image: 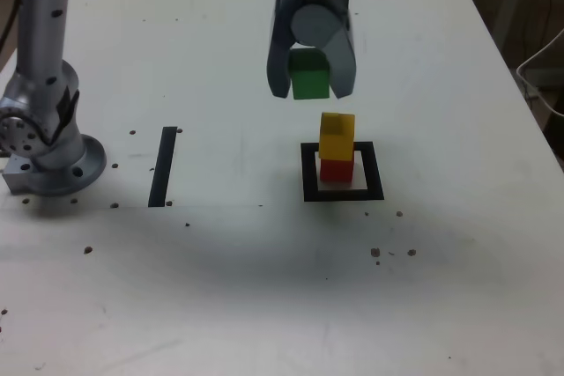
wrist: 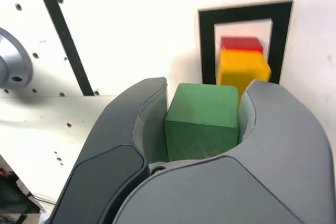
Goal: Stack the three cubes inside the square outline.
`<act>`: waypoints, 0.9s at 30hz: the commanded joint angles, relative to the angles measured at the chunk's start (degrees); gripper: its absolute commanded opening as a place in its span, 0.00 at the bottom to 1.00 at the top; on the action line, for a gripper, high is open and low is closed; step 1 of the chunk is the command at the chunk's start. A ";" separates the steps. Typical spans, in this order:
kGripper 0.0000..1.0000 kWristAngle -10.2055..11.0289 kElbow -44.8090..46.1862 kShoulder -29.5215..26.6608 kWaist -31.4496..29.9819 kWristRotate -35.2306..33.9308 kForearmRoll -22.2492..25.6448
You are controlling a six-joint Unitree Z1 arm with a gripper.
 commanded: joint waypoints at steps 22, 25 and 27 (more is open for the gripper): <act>0.17 0.62 -1.72 5.16 -1.81 0.38 -1.69; 0.17 1.16 -1.63 5.17 -1.60 0.70 -2.18; 0.17 1.25 -1.57 5.21 -1.44 0.93 -2.38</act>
